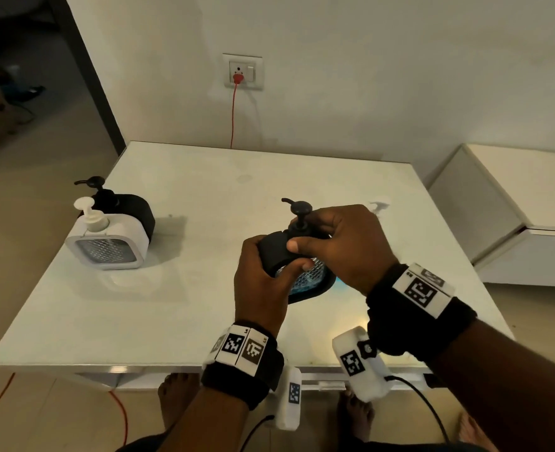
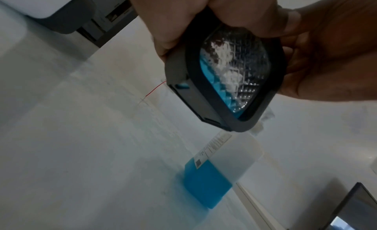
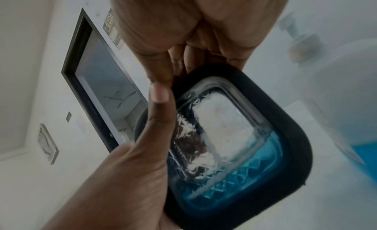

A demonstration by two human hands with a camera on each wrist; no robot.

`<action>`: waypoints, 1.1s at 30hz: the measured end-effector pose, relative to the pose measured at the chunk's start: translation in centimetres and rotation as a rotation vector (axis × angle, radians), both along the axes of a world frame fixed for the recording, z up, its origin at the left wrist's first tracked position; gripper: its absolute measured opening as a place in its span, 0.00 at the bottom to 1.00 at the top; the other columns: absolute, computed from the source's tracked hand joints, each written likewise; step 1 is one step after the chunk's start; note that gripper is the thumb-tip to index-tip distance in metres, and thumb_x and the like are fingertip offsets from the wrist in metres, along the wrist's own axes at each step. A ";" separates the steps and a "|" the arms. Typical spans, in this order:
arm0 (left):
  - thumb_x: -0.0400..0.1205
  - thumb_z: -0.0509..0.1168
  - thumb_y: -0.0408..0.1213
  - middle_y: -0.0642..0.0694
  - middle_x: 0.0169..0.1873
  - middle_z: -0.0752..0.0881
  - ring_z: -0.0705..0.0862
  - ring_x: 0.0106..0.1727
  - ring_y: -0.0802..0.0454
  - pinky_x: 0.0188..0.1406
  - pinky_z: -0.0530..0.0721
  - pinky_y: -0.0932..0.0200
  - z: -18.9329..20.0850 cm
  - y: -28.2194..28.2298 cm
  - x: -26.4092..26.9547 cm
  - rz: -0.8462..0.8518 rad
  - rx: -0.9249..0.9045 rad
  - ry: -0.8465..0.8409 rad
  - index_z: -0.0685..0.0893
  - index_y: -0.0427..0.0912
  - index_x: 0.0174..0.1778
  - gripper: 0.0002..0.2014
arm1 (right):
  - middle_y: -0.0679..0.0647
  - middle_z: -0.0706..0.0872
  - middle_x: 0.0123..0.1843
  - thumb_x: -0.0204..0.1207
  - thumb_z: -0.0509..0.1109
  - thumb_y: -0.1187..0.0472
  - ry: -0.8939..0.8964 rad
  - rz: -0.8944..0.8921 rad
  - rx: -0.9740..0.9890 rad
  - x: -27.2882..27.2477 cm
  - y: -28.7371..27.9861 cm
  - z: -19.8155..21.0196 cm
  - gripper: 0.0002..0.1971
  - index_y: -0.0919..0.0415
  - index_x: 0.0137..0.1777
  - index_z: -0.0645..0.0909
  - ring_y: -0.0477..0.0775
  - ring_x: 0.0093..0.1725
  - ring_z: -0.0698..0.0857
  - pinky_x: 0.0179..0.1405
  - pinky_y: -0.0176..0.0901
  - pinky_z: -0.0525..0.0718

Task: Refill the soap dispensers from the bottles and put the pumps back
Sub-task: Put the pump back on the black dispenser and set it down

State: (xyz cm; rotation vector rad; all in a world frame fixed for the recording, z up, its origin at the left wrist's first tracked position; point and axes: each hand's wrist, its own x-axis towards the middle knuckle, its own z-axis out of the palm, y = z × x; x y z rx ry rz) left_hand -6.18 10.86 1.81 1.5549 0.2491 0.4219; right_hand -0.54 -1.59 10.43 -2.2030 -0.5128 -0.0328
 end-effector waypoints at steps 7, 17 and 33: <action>0.73 0.84 0.34 0.58 0.49 0.84 0.83 0.45 0.79 0.41 0.79 0.79 -0.1 -0.4 -0.1 0.074 0.041 0.024 0.76 0.50 0.60 0.26 | 0.47 0.93 0.41 0.69 0.83 0.52 -0.015 -0.098 -0.080 -1.0 0.9 0.6 0.10 0.51 0.50 0.94 0.44 0.42 0.90 0.50 0.46 0.88; 0.73 0.84 0.35 0.56 0.50 0.85 0.85 0.48 0.74 0.42 0.83 0.75 0.6 0.7 -0.4 -0.030 0.086 0.011 0.75 0.59 0.53 0.26 | 0.46 0.92 0.57 0.77 0.79 0.59 0.184 0.210 -0.005 0.5 -1.5 1.1 0.17 0.56 0.64 0.87 0.40 0.57 0.89 0.58 0.33 0.86; 0.75 0.82 0.30 0.52 0.49 0.86 0.85 0.45 0.75 0.40 0.82 0.76 0.2 0.4 -0.3 -0.153 0.064 0.053 0.78 0.53 0.55 0.23 | 0.47 0.90 0.65 0.85 0.70 0.59 0.083 0.353 -0.209 1.3 -3.0 0.5 0.14 0.55 0.69 0.85 0.43 0.67 0.83 0.87 0.51 0.57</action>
